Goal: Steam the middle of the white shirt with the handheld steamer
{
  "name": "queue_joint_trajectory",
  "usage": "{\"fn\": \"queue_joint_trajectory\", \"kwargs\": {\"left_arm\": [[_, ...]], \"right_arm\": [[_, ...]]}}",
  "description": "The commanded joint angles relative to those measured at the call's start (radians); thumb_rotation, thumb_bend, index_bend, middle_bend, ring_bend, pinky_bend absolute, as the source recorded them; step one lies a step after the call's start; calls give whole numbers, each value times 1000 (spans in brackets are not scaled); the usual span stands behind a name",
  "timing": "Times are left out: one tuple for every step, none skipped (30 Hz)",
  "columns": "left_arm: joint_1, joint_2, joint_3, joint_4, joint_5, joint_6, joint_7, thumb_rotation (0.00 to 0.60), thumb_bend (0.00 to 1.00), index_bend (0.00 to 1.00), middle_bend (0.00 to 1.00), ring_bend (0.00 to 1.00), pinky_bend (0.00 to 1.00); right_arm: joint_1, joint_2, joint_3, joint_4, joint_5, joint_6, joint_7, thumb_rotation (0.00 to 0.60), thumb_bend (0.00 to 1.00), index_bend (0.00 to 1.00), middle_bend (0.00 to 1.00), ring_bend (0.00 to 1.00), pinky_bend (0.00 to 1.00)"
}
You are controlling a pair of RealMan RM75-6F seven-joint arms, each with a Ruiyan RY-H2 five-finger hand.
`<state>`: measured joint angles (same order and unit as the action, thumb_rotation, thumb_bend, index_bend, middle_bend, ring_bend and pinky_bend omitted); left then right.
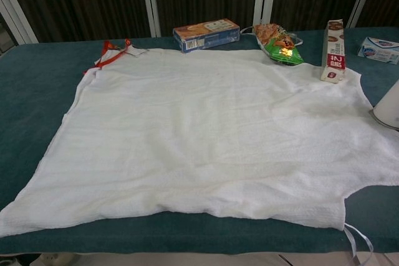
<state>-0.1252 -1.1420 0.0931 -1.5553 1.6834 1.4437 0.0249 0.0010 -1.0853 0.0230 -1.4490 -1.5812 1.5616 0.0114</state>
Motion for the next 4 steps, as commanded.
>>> {"fn": "queue_joint_trajectory", "kwargs": {"left_arm": [[0, -6, -2, 11, 8, 8, -7, 600, 388, 0, 16, 2, 0], [-1, -9, -2, 16, 12, 11, -10, 600, 388, 0, 7, 0, 0], [0, -11, -2, 21, 15, 15, -13, 600, 389, 0, 3, 0, 0], [0, -13, -2, 25, 19, 19, -16, 600, 389, 0, 0, 0, 0]], "right_arm": [[12, 2, -4, -12, 18, -48, 5, 600, 172, 0, 30, 0, 5], [14, 3, -6, -14, 19, -53, 5, 600, 172, 0, 30, 0, 5], [15, 5, -7, -16, 19, -56, 3, 600, 172, 0, 30, 0, 5], [15, 5, -8, -17, 19, -57, 1, 600, 173, 0, 30, 0, 5]]}}
